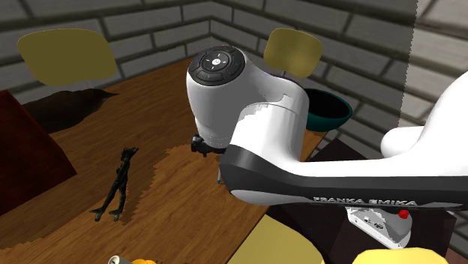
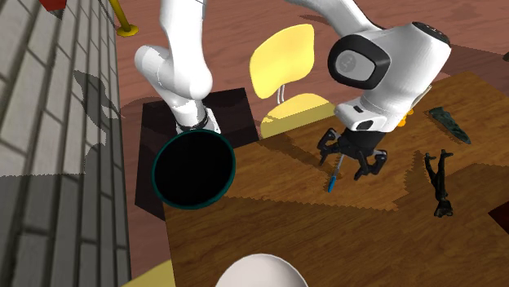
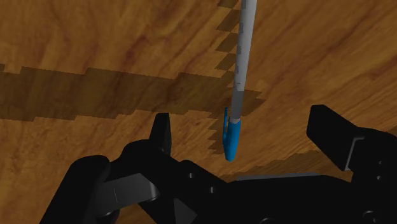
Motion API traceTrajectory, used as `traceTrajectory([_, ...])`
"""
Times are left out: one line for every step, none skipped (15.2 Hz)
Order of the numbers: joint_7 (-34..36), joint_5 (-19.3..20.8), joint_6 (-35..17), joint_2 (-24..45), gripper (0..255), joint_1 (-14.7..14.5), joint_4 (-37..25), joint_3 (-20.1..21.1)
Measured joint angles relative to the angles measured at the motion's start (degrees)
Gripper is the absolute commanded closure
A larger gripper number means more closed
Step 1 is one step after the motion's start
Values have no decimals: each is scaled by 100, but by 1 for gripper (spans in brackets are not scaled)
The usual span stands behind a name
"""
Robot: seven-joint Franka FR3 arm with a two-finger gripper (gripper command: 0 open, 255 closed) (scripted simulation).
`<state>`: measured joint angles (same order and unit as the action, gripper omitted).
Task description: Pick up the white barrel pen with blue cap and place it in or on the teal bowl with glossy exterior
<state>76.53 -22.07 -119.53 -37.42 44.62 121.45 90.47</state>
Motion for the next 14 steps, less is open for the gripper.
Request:
traceTrajectory([-18, -29, -84, -6, 0, 59, 48, 72])
traceTrajectory([-27, -47, -133, -11, 0, 98, 73, 119])
traceTrajectory([-34, -55, -159, -12, 0, 108, 93, 134])
traceTrajectory([-35, -60, -172, -13, 0, 116, 99, 146])
traceTrajectory([-36, -62, -177, -14, 0, 123, 100, 154])
traceTrajectory([-36, -64, -180, -15, 0, 127, 100, 158])
traceTrajectory([-36, -65, -182, -15, 0, 129, 100, 161])
traceTrajectory([-37, -65, -183, -15, 0, 130, 101, 162])
traceTrajectory([-37, -65, -183, -15, 255, 130, 101, 162])
traceTrajectory([-36, -66, -222, -14, 255, 127, 84, 156])
traceTrajectory([-39, -60, -245, -11, 255, 131, 61, 146])
traceTrajectory([-42, -59, -235, -8, 255, 124, 54, 130])
traceTrajectory([-37, -58, -224, -10, 255, 114, 51, 118])
traceTrajectory([-38, -56, -216, -9, 255, 120, 43, 118])
